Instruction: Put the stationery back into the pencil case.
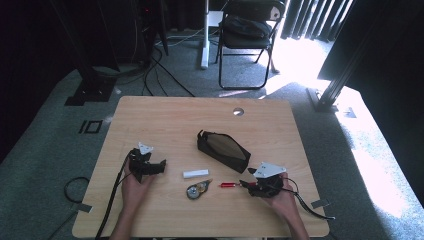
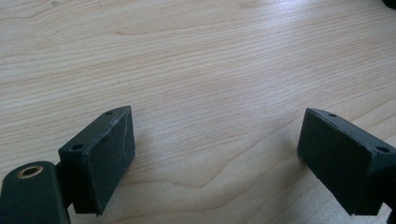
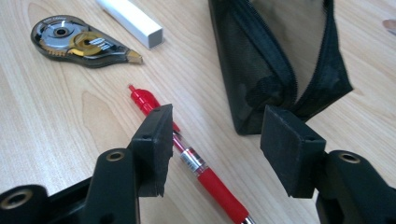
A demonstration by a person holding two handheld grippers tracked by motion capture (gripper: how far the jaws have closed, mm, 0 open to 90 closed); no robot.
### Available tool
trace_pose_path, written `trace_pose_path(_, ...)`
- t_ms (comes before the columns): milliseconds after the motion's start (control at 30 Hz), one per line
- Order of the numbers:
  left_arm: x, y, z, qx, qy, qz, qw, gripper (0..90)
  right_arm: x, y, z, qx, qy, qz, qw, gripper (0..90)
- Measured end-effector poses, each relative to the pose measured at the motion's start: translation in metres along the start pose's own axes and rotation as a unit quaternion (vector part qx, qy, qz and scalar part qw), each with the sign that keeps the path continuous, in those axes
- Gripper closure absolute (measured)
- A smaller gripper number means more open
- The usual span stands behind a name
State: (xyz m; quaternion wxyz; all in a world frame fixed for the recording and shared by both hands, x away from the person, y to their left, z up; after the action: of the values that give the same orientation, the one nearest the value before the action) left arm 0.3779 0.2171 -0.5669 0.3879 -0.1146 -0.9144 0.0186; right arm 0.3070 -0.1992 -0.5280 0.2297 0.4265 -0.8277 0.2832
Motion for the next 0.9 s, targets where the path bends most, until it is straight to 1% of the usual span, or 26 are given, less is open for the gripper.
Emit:
trace_pose_path(100,0.000,0.000,0.000,0.000,0.000,0.000,1.0000,11.6,-0.005,0.003,0.001,0.007,0.011,-0.002,0.9999,45.5)
trace_pose_path(233,0.000,0.000,0.000,0.000,0.000,0.000,1.0000,11.6,-0.008,0.005,0.002,0.010,0.014,-0.010,0.9998,47.3)
trace_pose_path(400,0.000,0.000,0.000,0.000,0.000,0.000,1.0000,11.6,-0.013,0.006,0.003,0.007,0.018,-0.023,0.9996,50.5)
trace_pose_path(567,0.000,0.000,0.000,0.000,0.000,0.000,1.0000,11.6,-0.020,0.010,0.007,0.013,0.029,-0.029,0.9991,52.8)
trace_pose_path(667,0.000,0.000,0.000,0.000,0.000,0.000,1.0000,11.6,-0.023,0.011,0.011,0.008,0.038,-0.034,0.9987,54.4)
trace_pose_path(733,0.000,0.000,0.000,0.000,0.000,0.000,1.0000,11.6,-0.024,0.010,0.013,0.001,0.039,-0.035,0.9986,54.6)
trace_pose_path(900,0.000,0.000,0.000,0.000,0.000,0.000,1.0000,11.6,-0.027,0.010,0.016,-0.006,0.043,-0.038,0.9984,60.3)
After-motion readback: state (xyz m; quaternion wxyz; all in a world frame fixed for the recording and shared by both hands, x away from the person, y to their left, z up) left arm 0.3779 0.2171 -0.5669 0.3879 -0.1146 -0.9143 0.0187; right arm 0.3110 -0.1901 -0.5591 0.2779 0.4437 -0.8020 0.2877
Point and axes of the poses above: each handheld gripper's, and its own axes: x roughly backward along the jaws, z roughly out of its underside, y roughly to its left, the point moved 2 cm from there along -x, roughly forward along the jaws, and after that the axes turned 12 degrees about x, right-handed, at the moved point
